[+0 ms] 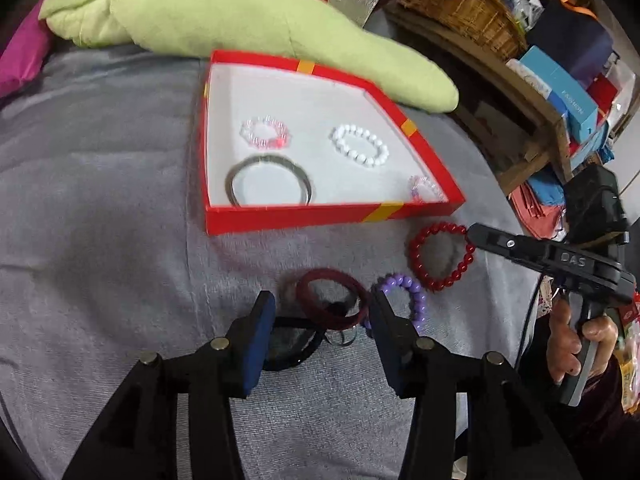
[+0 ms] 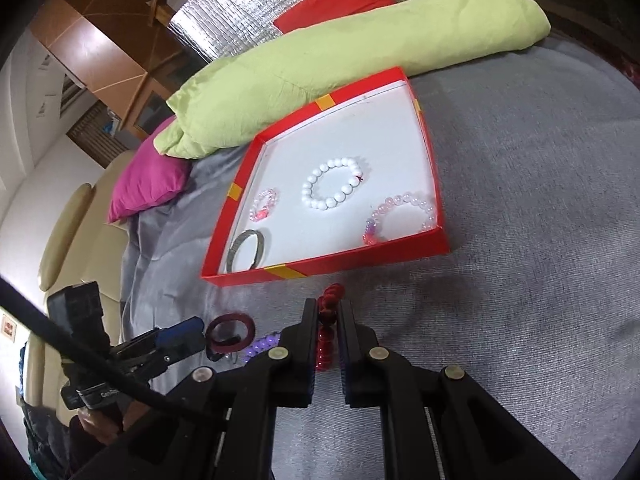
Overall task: Organize jewelry
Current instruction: 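Grasp the red bead bracelet with the right gripper while the left gripper reaches the dark red hair tie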
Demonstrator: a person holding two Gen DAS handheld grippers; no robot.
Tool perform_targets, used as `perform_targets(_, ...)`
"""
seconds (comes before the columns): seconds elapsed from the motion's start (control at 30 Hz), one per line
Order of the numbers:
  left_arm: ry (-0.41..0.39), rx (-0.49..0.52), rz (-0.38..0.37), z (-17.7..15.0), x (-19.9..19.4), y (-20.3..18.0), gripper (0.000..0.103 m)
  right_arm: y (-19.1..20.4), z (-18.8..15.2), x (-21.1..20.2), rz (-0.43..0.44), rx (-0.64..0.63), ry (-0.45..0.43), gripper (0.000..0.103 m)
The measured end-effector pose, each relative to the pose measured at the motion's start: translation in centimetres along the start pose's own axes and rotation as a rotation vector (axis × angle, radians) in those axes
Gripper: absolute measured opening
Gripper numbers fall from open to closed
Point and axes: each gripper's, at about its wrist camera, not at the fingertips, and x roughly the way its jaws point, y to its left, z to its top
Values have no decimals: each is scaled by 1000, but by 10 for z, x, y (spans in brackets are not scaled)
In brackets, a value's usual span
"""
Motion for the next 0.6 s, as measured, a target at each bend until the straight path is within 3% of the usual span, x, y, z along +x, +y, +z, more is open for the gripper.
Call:
perform_targets(0.13, 5, 9, 0, 0, 4, -2, 43, 1, -1, 1, 1, -7, 2, 10)
perform_targets(0.4, 21, 53, 15, -2, 12, -9, 17, 3, -4, 7, -22, -19, 21, 10)
perform_targets(0.6, -22, 81, 21, -2, 5, -15, 11, -6, -3, 11, -52, 16, 37, 10)
